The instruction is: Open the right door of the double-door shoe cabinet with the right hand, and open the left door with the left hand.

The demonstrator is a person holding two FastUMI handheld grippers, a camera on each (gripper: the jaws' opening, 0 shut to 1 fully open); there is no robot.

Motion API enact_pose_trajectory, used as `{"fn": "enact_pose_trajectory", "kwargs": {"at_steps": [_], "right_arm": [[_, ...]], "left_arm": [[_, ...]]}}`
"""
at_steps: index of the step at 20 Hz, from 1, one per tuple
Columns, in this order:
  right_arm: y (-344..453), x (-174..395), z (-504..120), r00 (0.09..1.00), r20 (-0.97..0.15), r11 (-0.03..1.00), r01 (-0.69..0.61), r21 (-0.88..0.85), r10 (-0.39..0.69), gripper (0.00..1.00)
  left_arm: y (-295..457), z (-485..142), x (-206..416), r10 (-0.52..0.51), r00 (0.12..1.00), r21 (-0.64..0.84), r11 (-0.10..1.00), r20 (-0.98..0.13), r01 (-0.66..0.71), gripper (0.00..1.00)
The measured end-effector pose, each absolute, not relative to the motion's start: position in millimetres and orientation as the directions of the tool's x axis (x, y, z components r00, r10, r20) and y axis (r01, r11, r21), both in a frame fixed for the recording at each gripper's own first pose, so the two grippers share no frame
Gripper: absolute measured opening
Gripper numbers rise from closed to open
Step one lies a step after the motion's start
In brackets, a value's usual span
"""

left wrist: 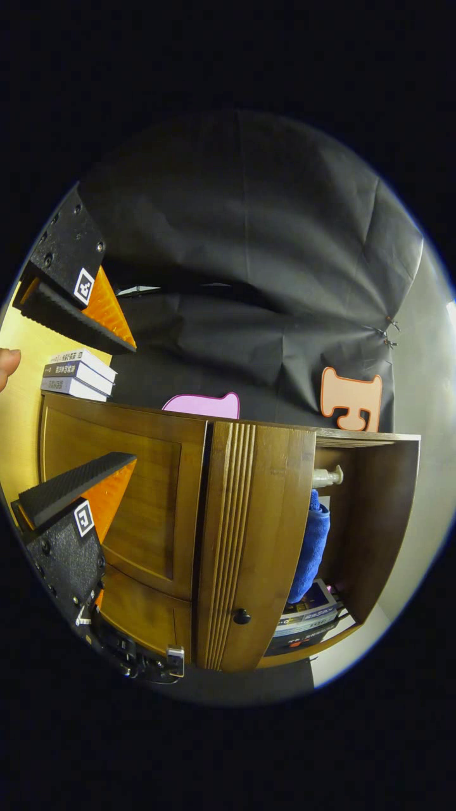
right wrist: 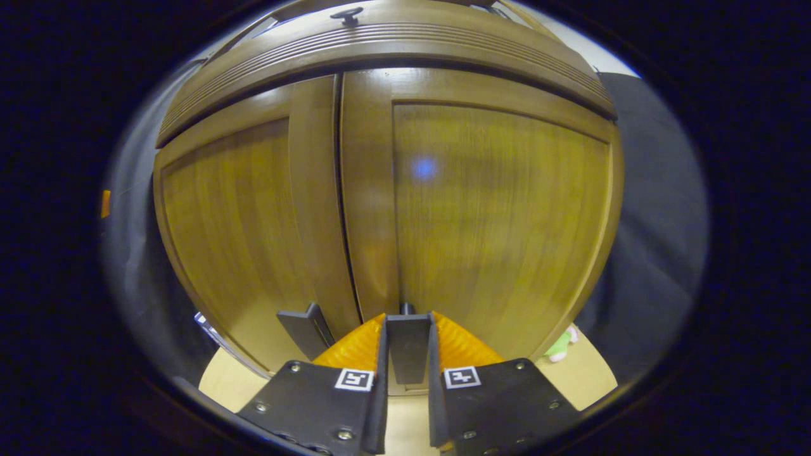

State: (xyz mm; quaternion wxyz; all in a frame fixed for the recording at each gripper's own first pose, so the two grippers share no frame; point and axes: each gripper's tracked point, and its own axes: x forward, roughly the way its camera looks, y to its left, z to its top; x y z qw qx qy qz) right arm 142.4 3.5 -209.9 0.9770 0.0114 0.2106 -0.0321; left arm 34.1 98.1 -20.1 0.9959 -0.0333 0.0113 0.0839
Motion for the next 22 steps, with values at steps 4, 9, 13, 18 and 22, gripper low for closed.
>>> {"fn": "enact_pose_trajectory", "kwargs": {"at_steps": [4,9,13,18,22], "right_arm": [[3,136,-209,0.911,-0.405,0.995,0.093,0.02,-0.076,0.26],[-3,112,-207,0.911,-0.399,0.992,0.123,0.021,-0.104,0.26],[-10,91,-203,0.911,-0.396,0.991,0.134,0.024,-0.114,0.26],[-23,63,-199,0.909,-0.393,0.987,0.162,0.024,-0.139,0.26],[-34,43,-198,0.905,-0.402,0.983,0.177,0.055,-0.141,0.21]], "left_arm": [[98,-19,29,0.163,0.986,-0.066,0.984,-0.022,-0.164,0.96],[93,-21,25,0.144,0.989,-0.046,0.988,-0.022,-0.145,0.96],[83,-25,22,0.117,0.993,-0.059,0.991,-0.028,-0.118,0.96],[67,-32,20,0.068,0.997,-0.065,0.995,-0.044,-0.071,0.96],[51,-36,17,0.028,0.999,-0.061,0.998,-0.042,-0.03,0.92]]}}
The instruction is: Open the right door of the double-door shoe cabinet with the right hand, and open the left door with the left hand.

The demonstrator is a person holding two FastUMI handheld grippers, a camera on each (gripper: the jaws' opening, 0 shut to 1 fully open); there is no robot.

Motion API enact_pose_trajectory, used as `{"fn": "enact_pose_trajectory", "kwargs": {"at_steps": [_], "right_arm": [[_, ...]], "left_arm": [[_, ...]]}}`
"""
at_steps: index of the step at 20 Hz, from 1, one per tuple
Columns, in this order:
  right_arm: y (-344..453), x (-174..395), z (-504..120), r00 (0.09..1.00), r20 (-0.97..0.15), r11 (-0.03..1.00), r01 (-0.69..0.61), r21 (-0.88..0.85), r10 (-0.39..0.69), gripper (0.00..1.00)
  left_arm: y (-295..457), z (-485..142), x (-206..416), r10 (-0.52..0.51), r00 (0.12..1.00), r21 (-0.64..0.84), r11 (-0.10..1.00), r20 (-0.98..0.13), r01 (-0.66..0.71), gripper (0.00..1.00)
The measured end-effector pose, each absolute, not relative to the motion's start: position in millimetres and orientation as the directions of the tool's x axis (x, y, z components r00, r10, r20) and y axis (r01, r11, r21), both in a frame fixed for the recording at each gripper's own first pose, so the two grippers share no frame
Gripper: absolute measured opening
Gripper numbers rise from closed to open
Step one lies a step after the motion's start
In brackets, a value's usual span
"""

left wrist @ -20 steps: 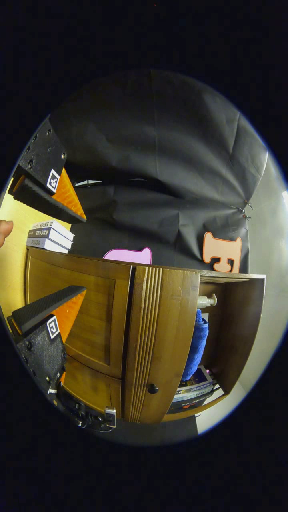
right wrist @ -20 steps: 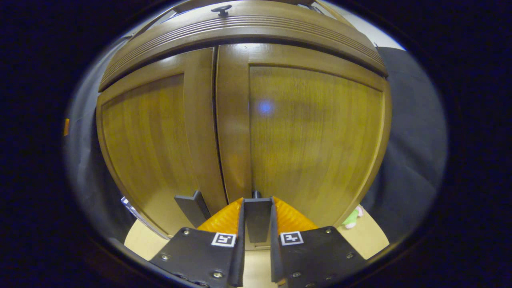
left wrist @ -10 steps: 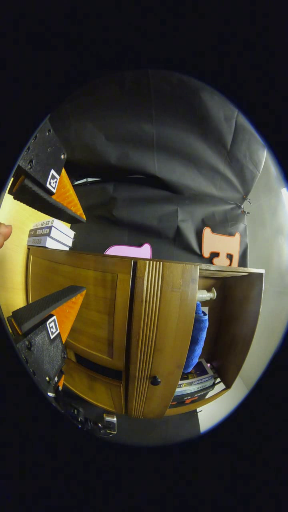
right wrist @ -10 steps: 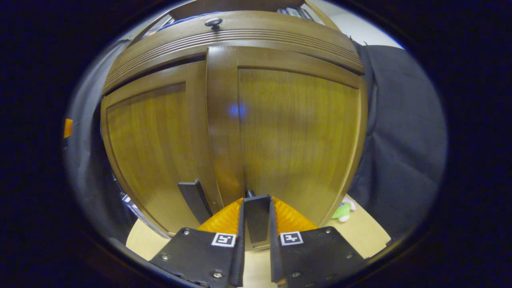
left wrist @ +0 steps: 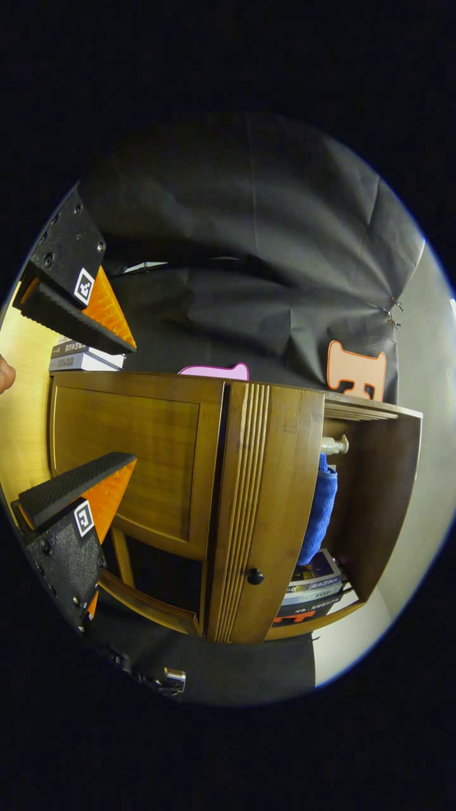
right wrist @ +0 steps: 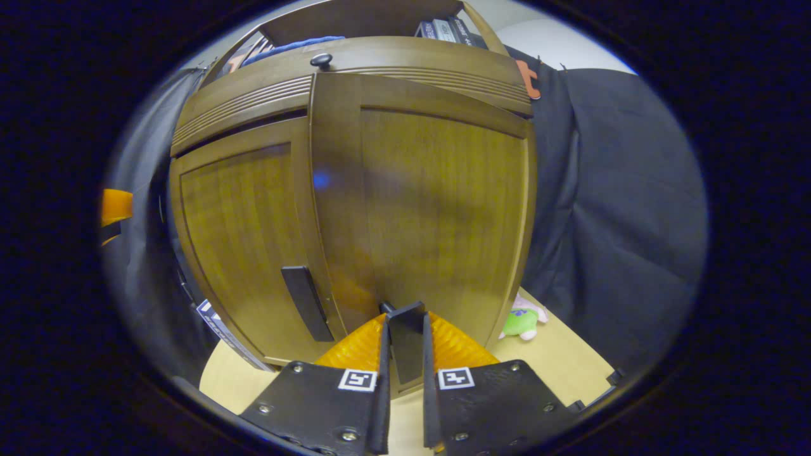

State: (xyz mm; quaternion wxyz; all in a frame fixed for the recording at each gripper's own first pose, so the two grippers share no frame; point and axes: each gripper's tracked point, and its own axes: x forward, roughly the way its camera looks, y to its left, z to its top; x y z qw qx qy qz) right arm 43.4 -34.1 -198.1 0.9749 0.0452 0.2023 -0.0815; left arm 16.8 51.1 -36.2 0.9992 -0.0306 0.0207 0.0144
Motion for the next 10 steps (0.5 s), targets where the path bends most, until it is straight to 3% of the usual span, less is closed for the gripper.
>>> {"fn": "enact_pose_trajectory", "kwargs": {"at_steps": [1,9,10], "right_arm": [[-38,39,-198,0.901,-0.41,0.98,0.186,0.068,-0.143,0.21],[-71,-4,-194,0.884,-0.41,0.96,0.273,0.063,-0.224,0.2],[-75,-9,-193,0.881,-0.412,0.957,0.283,0.069,-0.231,0.2]], "left_arm": [[46,-38,17,0.016,0.999,-0.062,0.998,-0.042,-0.018,0.96],[1,-50,18,-0.102,0.993,-0.061,0.993,-0.065,0.098,0.96],[-4,-51,17,-0.114,0.991,-0.068,0.992,-0.064,0.109,0.92]]}}
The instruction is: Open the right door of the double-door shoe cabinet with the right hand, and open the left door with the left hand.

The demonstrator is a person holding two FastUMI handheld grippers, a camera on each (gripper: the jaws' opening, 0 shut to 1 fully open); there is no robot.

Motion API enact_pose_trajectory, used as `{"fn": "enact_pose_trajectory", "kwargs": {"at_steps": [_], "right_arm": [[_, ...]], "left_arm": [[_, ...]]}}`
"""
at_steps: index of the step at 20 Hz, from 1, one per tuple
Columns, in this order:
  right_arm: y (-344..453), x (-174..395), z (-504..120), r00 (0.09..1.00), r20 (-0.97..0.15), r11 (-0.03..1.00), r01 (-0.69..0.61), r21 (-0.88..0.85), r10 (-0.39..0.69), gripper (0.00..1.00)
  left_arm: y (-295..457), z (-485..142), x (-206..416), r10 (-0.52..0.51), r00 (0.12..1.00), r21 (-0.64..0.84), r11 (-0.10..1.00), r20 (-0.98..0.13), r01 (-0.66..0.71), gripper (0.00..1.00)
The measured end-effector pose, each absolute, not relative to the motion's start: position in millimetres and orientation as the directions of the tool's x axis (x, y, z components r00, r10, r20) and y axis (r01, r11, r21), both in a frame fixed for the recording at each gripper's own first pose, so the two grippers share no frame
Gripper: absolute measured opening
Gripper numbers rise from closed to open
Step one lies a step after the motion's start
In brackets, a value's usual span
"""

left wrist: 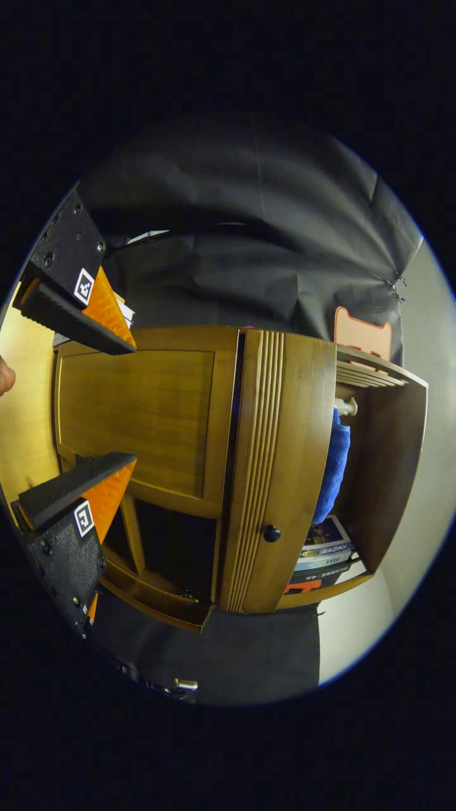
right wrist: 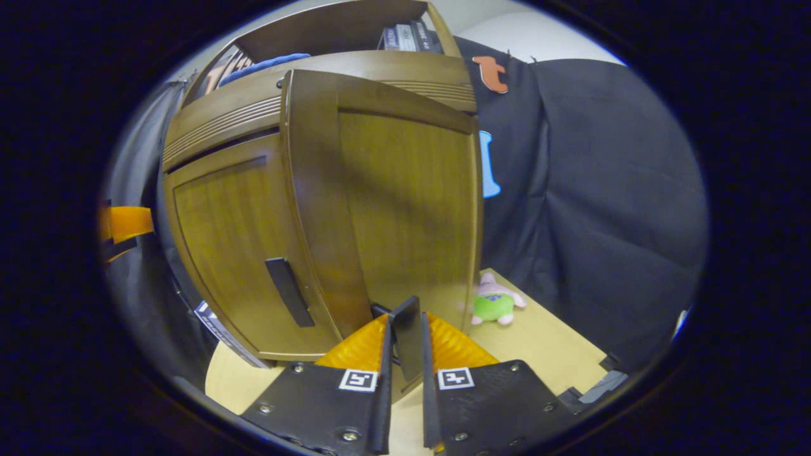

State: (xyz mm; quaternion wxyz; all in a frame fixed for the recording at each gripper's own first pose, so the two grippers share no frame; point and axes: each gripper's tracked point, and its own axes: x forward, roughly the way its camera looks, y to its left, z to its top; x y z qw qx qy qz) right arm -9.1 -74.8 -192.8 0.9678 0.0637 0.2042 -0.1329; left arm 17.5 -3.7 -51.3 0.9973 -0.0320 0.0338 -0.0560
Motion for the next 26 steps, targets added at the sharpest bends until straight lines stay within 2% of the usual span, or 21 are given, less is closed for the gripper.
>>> {"fn": "enact_pose_trajectory", "kwargs": {"at_steps": [1,17,19,20,21,26], "right_arm": [[-79,-14,-192,0.877,-0.415,0.953,0.294,0.07,-0.24,0.2],[-170,-66,-183,0.8,-0.389,0.872,0.488,-0.022,-0.457,0.2],[-178,-64,-186,0.8,-0.402,0.875,0.484,-0.007,-0.446,0.22],[-182,-67,-185,0.8,-0.402,0.875,0.484,-0.004,-0.445,0.0],[-188,-69,-186,0.797,-0.4,0.872,0.489,-0.012,-0.452,0.06],[-199,-72,-184,0.816,-0.399,0.89,0.456,0.001,-0.418,0.06]], "left_arm": [[-8,-52,17,-0.125,0.99,-0.072,0.99,-0.066,0.121,0.96],[-42,-68,21,-0.199,0.976,-0.072,0.978,-0.086,0.193,0.96],[-54,-70,24,-0.226,0.97,-0.074,0.973,-0.09,0.219,0.96],[-60,-72,25,-0.235,0.967,-0.072,0.971,-0.095,0.228,0.96],[-64,-74,27,-0.243,0.965,-0.069,0.969,-0.1,0.236,0.96],[-81,-88,39,-0.26,0.958,-0.059,0.965,-0.123,0.254,0.96]]}}
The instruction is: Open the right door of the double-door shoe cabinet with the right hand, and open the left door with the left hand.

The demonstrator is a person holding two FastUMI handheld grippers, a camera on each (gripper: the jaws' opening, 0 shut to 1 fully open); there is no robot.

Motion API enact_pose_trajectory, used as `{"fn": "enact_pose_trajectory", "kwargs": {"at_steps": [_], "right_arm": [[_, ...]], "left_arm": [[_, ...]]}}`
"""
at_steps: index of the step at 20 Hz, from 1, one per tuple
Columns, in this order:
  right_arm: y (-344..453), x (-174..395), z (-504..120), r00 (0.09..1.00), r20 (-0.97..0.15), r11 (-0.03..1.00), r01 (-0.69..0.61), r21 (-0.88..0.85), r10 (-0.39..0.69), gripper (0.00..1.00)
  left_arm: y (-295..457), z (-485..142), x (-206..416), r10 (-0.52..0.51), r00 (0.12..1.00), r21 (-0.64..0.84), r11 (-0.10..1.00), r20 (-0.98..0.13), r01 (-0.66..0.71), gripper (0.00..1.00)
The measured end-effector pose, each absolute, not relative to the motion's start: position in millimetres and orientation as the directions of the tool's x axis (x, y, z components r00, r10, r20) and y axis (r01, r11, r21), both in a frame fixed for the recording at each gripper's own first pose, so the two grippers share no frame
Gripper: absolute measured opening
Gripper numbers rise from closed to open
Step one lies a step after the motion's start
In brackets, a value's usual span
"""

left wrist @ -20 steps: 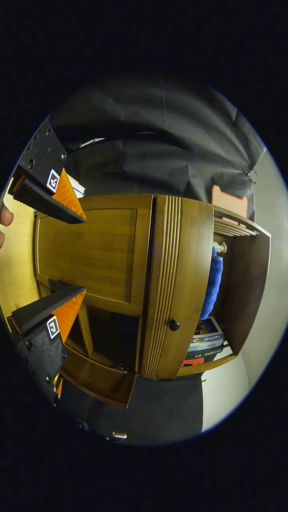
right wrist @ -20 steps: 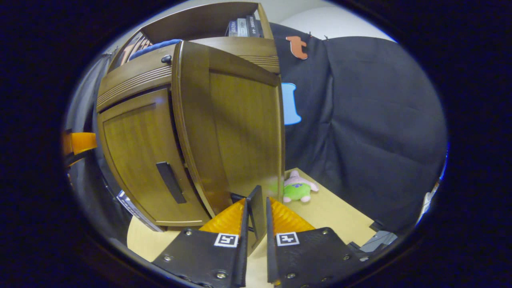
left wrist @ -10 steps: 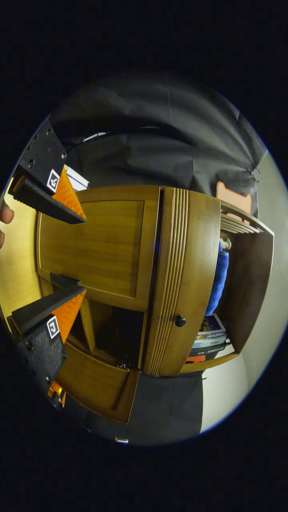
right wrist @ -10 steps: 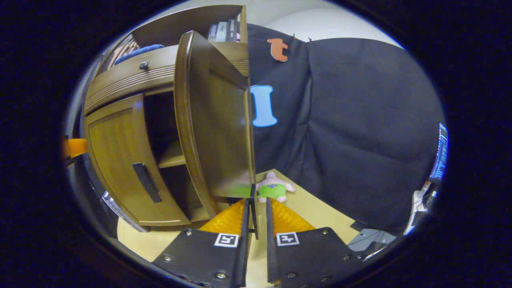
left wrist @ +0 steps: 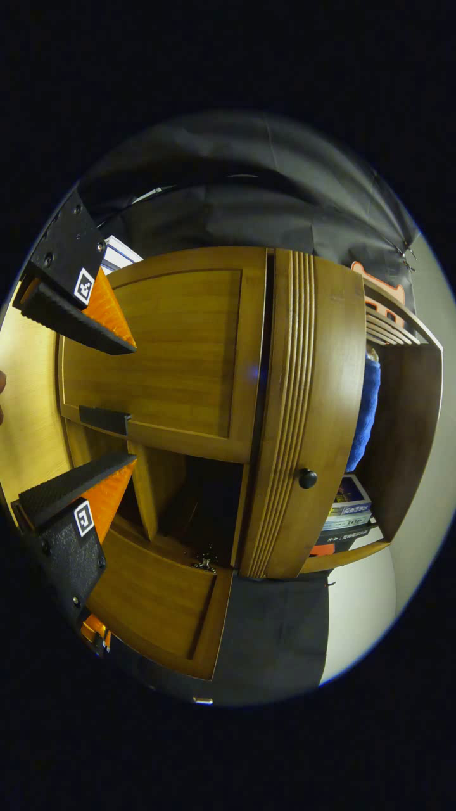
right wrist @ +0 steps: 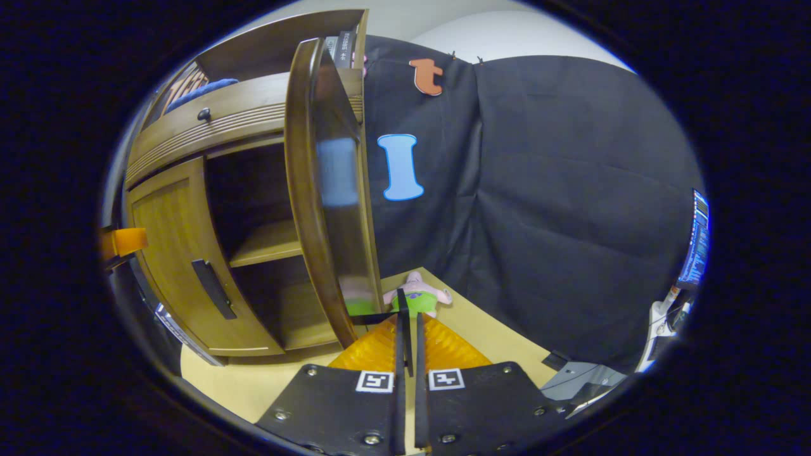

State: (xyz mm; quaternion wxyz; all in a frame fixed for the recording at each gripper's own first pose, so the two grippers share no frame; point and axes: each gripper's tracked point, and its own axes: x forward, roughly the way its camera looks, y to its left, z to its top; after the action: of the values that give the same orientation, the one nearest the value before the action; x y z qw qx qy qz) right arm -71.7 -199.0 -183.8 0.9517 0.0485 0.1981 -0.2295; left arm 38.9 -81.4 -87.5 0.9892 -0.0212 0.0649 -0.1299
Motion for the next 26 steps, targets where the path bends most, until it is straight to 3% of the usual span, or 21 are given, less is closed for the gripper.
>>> {"fn": "enact_pose_trajectory", "kwargs": {"at_steps": [5,6,9,13,17,18,21,26], "right_arm": [[-212,-75,-182,0.834,-0.408,0.91,0.413,0.018,-0.371,0.06],[-216,-77,-182,0.836,-0.408,0.913,0.408,0.013,-0.367,0.06],[-228,-79,-178,0.841,-0.403,0.915,0.402,0.019,-0.361,0.06],[-246,-82,-174,0.844,-0.401,0.922,0.388,-0.001,-0.356,0.06],[-263,-83,-162,0.854,-0.383,0.926,0.378,-0.007,-0.351,0.06],[-269,-82,-159,0.858,-0.377,0.929,0.371,-0.014,-0.348,0.06],[-283,-81,-152,0.861,-0.374,0.933,0.358,-0.035,-0.345,0.06],[-284,-79,-153,0.88,-0.396,0.959,0.284,-0.003,-0.262,0.06]], "left_arm": [[-85,-101,62,-0.213,0.966,-0.047,0.977,-0.148,0.208,0.96],[-88,-103,66,-0.205,0.967,-0.044,0.979,-0.148,0.201,0.92],[-101,-114,78,-0.198,0.967,-0.028,0.98,-0.16,0.196,0.95],[-118,-130,98,-0.165,0.974,-0.007,0.986,-0.158,0.166,0.9],[-131,-150,117,-0.12,0.978,0.005,0.992,-0.17,0.123,0.77],[-129,-155,122,-0.093,0.979,0.014,0.995,-0.181,0.097,0.65],[-128,-167,135,-0.04,0.982,0.006,0.999,-0.187,0.042,0.42],[-124,-175,143,0.027,0.982,-0.01,1.0,-0.188,-0.03,0.43]]}}
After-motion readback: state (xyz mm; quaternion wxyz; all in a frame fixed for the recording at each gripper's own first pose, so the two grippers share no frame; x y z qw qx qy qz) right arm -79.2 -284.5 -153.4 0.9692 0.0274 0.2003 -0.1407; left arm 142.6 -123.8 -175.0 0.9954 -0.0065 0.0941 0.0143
